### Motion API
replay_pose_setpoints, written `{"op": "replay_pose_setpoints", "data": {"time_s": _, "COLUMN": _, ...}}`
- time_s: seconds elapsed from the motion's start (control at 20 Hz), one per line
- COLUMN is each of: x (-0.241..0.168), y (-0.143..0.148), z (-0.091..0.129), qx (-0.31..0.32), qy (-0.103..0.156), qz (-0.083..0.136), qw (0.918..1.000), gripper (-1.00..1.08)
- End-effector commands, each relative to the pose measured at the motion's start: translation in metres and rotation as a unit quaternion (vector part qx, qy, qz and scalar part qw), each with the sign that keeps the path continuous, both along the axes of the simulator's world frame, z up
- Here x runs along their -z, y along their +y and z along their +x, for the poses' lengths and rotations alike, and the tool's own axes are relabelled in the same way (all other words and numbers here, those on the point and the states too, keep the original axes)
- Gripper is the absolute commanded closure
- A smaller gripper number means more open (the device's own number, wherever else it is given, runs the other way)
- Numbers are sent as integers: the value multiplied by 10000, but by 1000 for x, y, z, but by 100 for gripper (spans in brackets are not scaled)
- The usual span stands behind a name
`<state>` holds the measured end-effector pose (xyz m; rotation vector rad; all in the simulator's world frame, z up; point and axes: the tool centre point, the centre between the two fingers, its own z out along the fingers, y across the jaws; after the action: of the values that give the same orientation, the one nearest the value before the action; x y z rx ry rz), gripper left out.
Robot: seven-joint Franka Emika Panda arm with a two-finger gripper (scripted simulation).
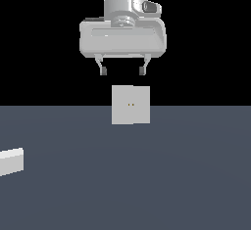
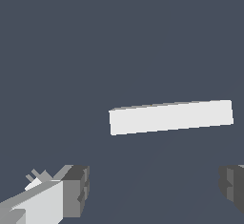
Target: Plug the charger into the wall socket.
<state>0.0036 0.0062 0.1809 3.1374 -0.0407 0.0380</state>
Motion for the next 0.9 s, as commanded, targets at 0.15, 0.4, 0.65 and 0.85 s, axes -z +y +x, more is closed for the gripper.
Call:
{"op": "replay_pose_setpoints", "data": {"time_s": 0.15, "x": 2, "y": 3, "z": -1, "qx": -57, "qy": -5, "qz": 2, "qw": 10000, "gripper": -92}}
{"op": "replay_pose_setpoints", "data": {"time_s": 0.4, "x": 12, "y": 22, "z": -5, "qx": -398, "qy": -32, "qz": 15, "qw": 9992, "gripper": -92}}
{"op": "replay_pose_setpoints", "data": {"time_s": 0.65, "x": 32, "y": 56, "z": -16, "qx": -1029, "qy": -83, "qz": 39, "qw": 9946, "gripper": -92}}
{"op": "replay_pose_setpoints", "data": {"time_s": 0.85, "x": 54, "y": 91, "z": -33, "qx": -1714, "qy": -139, "qz": 64, "qw": 9851, "gripper": -92}}
